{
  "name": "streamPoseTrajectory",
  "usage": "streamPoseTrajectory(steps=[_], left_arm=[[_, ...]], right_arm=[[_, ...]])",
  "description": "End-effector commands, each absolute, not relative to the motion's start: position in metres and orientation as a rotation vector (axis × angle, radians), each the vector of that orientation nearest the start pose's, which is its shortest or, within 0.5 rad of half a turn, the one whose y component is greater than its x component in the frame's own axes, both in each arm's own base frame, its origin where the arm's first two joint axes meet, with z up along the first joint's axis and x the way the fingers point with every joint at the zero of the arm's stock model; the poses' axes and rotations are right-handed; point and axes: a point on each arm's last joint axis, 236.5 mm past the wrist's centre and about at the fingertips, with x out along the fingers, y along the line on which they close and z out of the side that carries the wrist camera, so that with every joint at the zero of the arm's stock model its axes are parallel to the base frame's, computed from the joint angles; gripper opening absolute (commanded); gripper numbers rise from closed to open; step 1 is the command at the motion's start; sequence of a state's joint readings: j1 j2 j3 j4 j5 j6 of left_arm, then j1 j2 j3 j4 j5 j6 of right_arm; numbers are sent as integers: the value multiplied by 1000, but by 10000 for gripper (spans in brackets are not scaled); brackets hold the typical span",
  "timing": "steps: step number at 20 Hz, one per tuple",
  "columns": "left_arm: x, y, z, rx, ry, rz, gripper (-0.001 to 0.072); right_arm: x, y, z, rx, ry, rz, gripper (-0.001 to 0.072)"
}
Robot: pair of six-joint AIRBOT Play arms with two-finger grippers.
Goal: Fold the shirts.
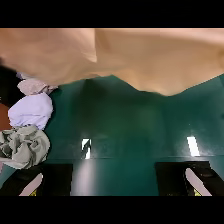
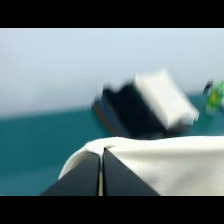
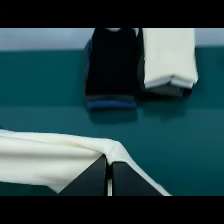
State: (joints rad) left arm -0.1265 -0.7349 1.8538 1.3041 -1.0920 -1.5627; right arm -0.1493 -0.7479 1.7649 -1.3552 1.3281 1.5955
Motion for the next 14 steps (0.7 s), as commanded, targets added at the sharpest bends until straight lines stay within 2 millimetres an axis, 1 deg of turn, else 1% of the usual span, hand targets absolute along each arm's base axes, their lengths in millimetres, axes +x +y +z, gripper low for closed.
streamPoseTrajectory(steps=[1,2,3,4,5,6,7,8,9,11,12,13,14], left_arm=[[144,-67,595,-93,-300,-344,20],[141,-63,602,-92,-329,-331,20],[145,-60,602,-86,-328,-314,20],[156,-59,594,-80,-295,-303,20],[176,-60,579,-73,-228,-294,20],[200,-64,558,-68,-139,-295,20],[229,-69,529,-62,-23,-295,20],[260,-73,496,-55,100,-294,20],[293,-78,456,-52,239,-293,21],[349,-86,374,-49,488,-287,21],[375,-89,328,-51,608,-282,21],[398,-92,282,-55,719,-275,21],[416,-94,240,-59,811,-268,21]], right_arm=[[202,3,493,47,126,-23,15],[197,0,500,36,123,-43,15],[196,-3,502,32,130,-57,15],[199,-4,501,32,147,-61,15],[206,-6,496,36,176,-61,15],[218,-7,485,46,218,-52,15],[233,-7,470,64,269,-33,14],[250,-7,447,87,339,-13,15],[269,-7,418,118,428,11,15],[307,-7,350,165,625,45,15],[324,-5,313,182,728,61,14],[342,-3,271,196,835,73,14],[357,-1,228,195,935,73,15]])
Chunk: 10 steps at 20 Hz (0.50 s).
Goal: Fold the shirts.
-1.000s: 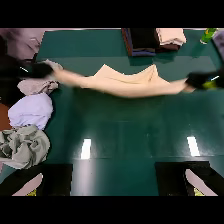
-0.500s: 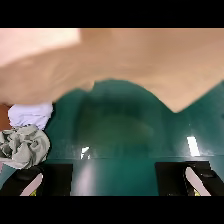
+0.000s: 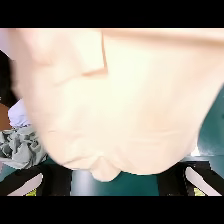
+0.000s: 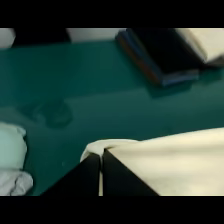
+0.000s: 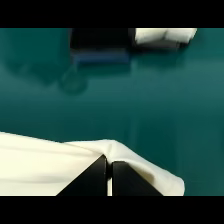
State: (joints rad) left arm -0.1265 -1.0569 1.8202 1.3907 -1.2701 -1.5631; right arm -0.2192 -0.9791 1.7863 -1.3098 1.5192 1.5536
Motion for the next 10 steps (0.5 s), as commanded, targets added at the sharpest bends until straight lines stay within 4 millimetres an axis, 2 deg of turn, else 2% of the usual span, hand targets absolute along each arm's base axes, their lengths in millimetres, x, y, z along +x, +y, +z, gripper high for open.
streamPoseTrajectory(steps=[1,3,4,5,7,8,10], left_arm=[[432,-95,197,-61,897,-258,21],[460,-95,125,-49,1017,-236,21],[472,-95,98,-22,1050,-245,22],[484,-96,75,-1,1068,-253,22],[505,-95,48,-4,1060,-244,22],[513,-96,43,-6,1044,-240,21],[521,-96,42,-9,1017,-236,21]], right_arm=[[369,1,189,181,1017,68,14],[393,10,115,162,1151,73,15],[406,16,84,168,1197,82,15],[419,18,62,173,1223,84,15],[448,23,35,179,1238,90,14],[462,23,28,183,1242,87,14],[480,22,28,183,1239,89,14]])
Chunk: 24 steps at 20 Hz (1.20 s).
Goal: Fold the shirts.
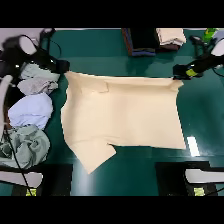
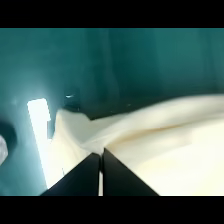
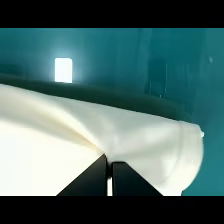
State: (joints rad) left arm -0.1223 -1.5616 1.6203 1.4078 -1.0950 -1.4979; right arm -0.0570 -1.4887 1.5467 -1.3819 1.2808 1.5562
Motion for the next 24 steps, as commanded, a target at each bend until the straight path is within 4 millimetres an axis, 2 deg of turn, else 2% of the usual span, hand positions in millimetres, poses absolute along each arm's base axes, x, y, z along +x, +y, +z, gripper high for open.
streamPoseTrajectory(steps=[1,3,5,7,9,11,14,17,19,20,21,22,24], left_arm=[[520,-96,43,-7,1024,-238,22],[505,-93,46,1,1094,-248,22],[478,-92,41,11,1216,-262,22],[446,-90,26,16,1358,-273,22],[426,-89,7,10,1442,-278,22],[410,-89,-16,-4,1507,-274,22],[397,-100,-46,-69,1539,-290,22],[388,-109,-60,-123,1559,-306,22],[381,-111,-60,-132,1587,-317,23],[379,-111,-60,-131,1597,-319,123],[377,-111,-60,-132,1607,-319,463],[376,-110,-59,-140,1611,-305,547],[373,-106,-45,-137,1596,-280,548]], right_arm=[[484,22,33,179,1240,93,14],[485,15,52,147,1234,102,15],[469,11,65,112,1269,117,14],[449,7,65,83,1308,102,15],[427,6,54,82,1340,93,15],[405,7,34,90,1376,89,15],[383,10,0,107,1423,85,15],[368,11,-23,120,1472,81,16],[366,11,-26,123,1477,81,19],[368,16,-24,142,1472,93,117],[371,22,-21,175,1459,108,332],[376,24,-15,204,1441,118,370],[385,25,7,228,1409,132,370]])
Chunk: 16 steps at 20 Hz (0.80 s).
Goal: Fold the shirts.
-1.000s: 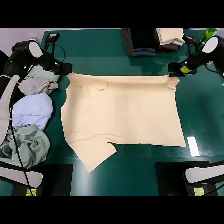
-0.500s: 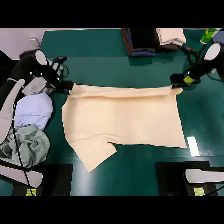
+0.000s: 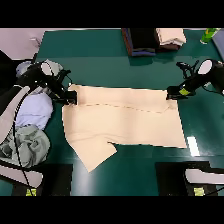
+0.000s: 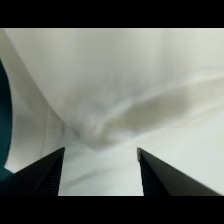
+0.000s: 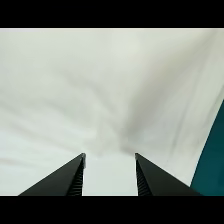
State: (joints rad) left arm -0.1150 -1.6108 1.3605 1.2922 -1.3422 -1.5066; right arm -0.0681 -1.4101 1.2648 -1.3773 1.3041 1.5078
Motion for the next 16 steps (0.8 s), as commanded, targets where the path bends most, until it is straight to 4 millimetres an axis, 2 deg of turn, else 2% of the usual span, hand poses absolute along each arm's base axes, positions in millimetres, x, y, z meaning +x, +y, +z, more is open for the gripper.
streamPoseTrajectory(steps=[1,3,4,6,9,12,14,16], left_arm=[[373,-102,-30,-122,1565,-268,548],[364,-89,6,-96,1487,-224,547],[351,-84,18,-96,1456,-202,548],[314,-80,22,-130,1448,-175,547],[251,-77,-3,-204,1492,-127,548],[199,-89,-37,-306,1562,-139,547],[176,-101,-56,-381,1610,-157,547],[167,-112,-68,-421,1619,-175,547]], right_arm=[[384,22,21,219,1400,133,370],[379,20,53,200,1350,134,370],[374,19,65,195,1321,132,370],[358,18,81,196,1277,127,370],[341,19,80,197,1232,118,370],[326,22,63,210,1257,117,370],[317,24,52,219,1288,118,369],[312,24,45,223,1310,117,369]])
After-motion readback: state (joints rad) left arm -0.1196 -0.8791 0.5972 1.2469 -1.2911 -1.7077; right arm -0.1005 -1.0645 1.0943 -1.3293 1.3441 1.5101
